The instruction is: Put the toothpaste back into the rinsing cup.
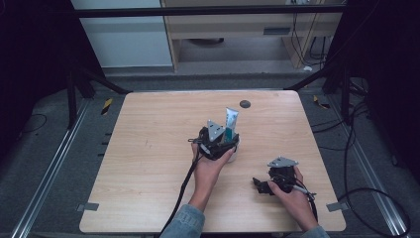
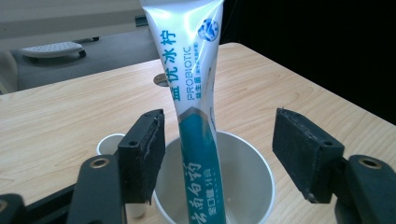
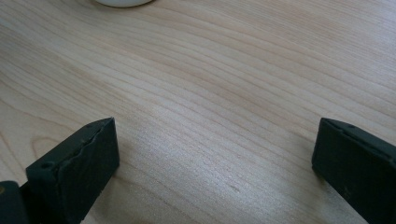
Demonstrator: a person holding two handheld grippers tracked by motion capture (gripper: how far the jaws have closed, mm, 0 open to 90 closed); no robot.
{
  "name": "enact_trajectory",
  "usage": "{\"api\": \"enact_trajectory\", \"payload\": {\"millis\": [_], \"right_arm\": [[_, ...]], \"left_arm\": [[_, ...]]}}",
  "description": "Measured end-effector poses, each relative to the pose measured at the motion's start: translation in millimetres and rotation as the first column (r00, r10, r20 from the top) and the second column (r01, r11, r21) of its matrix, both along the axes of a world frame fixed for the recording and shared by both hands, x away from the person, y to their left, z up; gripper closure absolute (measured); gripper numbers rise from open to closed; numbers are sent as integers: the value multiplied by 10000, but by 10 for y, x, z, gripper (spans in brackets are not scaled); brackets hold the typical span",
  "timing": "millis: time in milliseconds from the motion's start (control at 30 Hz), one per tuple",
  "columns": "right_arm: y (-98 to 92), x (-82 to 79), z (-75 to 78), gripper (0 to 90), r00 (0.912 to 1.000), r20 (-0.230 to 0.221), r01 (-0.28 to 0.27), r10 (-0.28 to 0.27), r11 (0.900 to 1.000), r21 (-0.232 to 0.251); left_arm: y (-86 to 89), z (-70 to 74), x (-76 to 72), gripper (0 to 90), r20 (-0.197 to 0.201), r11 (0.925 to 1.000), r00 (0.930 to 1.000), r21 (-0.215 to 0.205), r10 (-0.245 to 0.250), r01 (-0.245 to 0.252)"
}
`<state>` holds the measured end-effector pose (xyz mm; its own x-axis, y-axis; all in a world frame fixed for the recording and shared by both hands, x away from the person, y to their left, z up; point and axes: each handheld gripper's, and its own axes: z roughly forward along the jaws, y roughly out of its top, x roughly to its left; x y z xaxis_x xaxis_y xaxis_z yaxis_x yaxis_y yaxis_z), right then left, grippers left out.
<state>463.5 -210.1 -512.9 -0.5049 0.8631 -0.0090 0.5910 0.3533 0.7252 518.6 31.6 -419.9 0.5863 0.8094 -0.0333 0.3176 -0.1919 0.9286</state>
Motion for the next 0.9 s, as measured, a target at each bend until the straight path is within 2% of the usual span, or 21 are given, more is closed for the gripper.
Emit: {"api": "enact_trajectory", "payload": {"millis": [200,233,333,467,567,633,700,767,900], "right_arm": [[0,-1,0,9,10000,-10,8,-8,10000,6],[1,-1,0,9,10000,-13,11,-11,10000,7],[1,-1,1,9,10000,-14,12,-12,10000,7],[1,-1,0,9,10000,-11,11,-11,10000,6],[1,-1,0,9,10000,-12,14,-14,10000,8],[1,-1,1,9,10000,-14,11,-11,10000,9],[1,-2,1,9,10000,-17,12,-12,10000,17],[1,-2,1,9,10000,-16,12,-12,10000,12],[1,-2,1,9,10000,-24,8,-8,10000,22]], "left_arm": [[107,69,-35,276,-188,9996,9996,187,-213,216],[152,93,-34,248,-390,9995,9989,170,-256,263],[197,126,-38,190,-488,9985,9982,395,-347,367],[288,157,-14,107,-899,9966,9950,646,-446,505],[377,185,-22,80,-1027,9943,9943,994,-296,398],[446,207,-46,67,-1103,9944,9935,982,-284,394],[524,227,-66,59,-1096,9924,9938,1190,-183,314],[621,242,-82,57,-1086,9898,9941,1414,-10,164],[885,239,-129,57,-1243,9878,9919,1556,271,-75]]}}
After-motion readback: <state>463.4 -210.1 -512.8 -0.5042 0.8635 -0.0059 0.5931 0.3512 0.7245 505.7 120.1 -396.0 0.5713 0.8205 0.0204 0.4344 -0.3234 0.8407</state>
